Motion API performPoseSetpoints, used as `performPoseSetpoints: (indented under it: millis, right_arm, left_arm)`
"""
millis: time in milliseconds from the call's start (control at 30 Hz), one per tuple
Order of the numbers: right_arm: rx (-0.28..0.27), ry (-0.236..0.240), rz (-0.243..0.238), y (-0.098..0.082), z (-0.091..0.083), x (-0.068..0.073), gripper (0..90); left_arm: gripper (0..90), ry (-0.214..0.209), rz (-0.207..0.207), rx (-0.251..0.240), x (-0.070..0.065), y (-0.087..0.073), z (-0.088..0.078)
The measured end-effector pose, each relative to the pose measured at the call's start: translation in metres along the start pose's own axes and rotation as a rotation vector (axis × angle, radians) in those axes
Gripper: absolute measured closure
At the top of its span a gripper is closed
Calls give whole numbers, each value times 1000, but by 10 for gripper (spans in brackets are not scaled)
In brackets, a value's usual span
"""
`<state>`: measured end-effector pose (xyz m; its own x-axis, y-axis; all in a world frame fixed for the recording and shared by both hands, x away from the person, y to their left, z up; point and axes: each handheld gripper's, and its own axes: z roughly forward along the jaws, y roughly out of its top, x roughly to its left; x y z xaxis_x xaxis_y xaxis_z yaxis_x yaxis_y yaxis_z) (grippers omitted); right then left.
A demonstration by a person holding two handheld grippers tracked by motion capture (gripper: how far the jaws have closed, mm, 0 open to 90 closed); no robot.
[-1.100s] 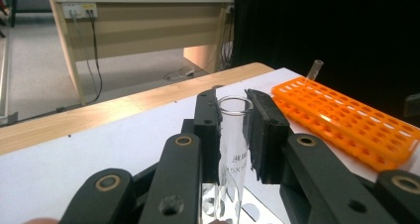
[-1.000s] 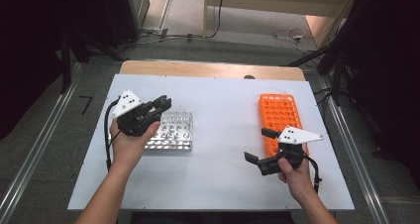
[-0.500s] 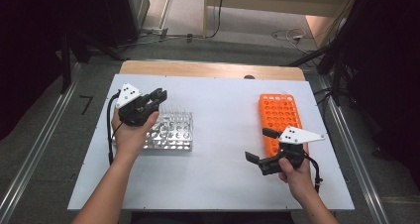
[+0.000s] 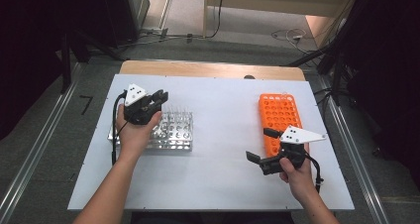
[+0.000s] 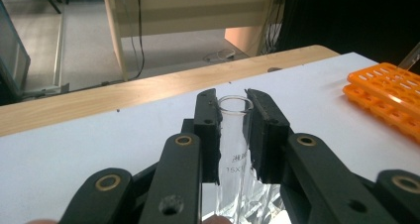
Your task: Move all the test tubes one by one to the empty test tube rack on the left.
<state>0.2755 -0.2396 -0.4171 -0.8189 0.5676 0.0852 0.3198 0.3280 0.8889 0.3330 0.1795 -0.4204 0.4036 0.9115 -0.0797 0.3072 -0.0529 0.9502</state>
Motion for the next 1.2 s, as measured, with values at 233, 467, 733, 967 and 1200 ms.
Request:
performPoseSetpoints:
  millis: [233, 467, 733, 967, 1200]
  right_arm:
    - [-1, 2, 2, 0, 0, 0, 0]
    - [-2, 0, 0, 0, -1, -1, 0]
    - [-3, -3, 2, 0, -1, -1, 0]
    - [-6, -3, 1, 0, -1, -1, 0]
    - [-4, -2, 0, 0, -1, -1, 0]
  left_arm:
    - [759, 3, -15, 49, -1, -6, 3]
    - [755, 11, -21, 75, -2, -10, 2]
    - [747, 11, -26, 86, -4, -11, -1]
    - [754, 52, 54, 99, -9, -11, -2]
    - [751, 50, 58, 148, -13, -16, 4]
